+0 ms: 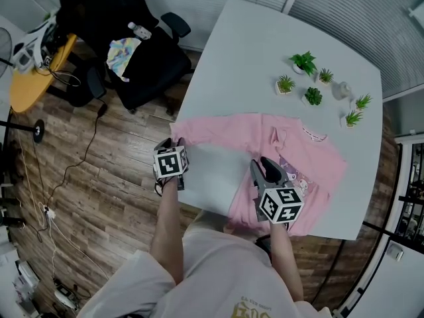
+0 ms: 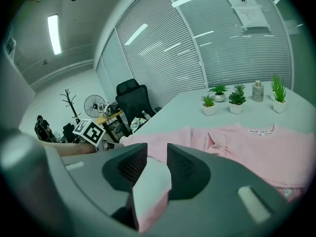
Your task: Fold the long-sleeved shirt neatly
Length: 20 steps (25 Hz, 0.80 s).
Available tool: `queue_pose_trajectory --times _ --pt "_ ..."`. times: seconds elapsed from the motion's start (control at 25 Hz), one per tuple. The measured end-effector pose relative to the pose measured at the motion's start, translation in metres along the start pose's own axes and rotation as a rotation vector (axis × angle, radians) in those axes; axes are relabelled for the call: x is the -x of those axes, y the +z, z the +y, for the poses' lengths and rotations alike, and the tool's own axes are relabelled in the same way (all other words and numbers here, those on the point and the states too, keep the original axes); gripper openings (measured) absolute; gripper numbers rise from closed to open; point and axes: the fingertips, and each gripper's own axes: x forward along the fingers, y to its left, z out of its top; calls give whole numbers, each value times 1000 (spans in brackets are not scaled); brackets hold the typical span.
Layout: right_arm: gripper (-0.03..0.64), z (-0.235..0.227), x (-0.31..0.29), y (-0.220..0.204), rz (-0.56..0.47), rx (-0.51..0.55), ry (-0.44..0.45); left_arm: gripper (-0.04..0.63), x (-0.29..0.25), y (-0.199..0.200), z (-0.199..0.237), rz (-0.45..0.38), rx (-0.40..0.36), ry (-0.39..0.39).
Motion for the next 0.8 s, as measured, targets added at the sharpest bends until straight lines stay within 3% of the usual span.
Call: queue_pose_trajectory --times 0.64,0.72,0.76,0.8 --pt "129 14 4 0 -24 -65 34 138 0 1 -4 -8 -8 -15" --pt "123 17 5 0 -24 -62 37 102 0 0 -8 0 -24 -44" --pt "118 18 6 1 -25 -60 39 32 -1 1 -12 2 -41 -58" --pt "116 18 6 1 -25 -58 41 29 -2 2 -15 2 -61 -61"
